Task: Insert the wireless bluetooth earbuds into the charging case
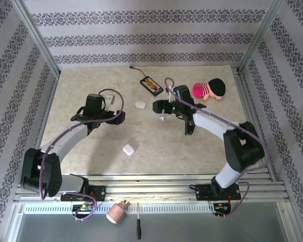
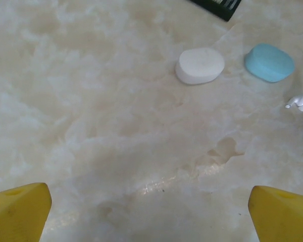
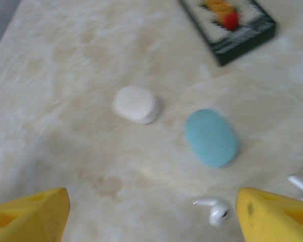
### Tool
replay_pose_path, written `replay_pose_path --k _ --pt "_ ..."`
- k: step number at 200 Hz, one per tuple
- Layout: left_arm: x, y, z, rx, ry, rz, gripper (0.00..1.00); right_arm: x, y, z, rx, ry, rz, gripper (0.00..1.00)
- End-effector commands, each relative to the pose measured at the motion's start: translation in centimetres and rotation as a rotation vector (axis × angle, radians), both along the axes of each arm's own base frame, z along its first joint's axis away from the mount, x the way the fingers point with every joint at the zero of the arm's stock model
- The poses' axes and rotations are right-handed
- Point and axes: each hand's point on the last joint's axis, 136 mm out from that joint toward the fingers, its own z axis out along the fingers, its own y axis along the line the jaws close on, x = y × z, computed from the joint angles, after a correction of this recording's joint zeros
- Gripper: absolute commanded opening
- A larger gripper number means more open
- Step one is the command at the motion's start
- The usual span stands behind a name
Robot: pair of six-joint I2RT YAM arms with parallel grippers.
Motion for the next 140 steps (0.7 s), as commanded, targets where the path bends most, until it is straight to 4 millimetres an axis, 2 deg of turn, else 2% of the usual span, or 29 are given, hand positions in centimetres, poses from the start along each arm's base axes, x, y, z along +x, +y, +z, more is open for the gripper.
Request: replay_pose_path --k 1,27,60,91,140 --pt "-0.9 1.1 -1.8 -0.077 0.188 0.145 0.99 -4.8 2.4 -1.0 -0.141 -0.106 0.202 0.87" --pt "-0.4 0.8 -2.4 -0.148 0.257 0.179 0.99 -9.8 5.7 -1.9 -0.197 -0.186 0.351 0.87" --pt "-0.1 0.5 -3.1 -0.22 0.317 0.255 0.99 -15.0 9.1 -4.9 -0.304 -0.204 0.537 0.88" --pt "-0.3 2.2 -3.9 -0.176 0.369 0.365 0.99 -17.0 10.9 -7.7 -0.405 -0.195 0.615 0.88" --pt "-0.8 2.4 -4.8 -0.163 0.403 0.371 0.99 -17.9 14.2 -9.5 -0.482 -0.178 0.688 0.89"
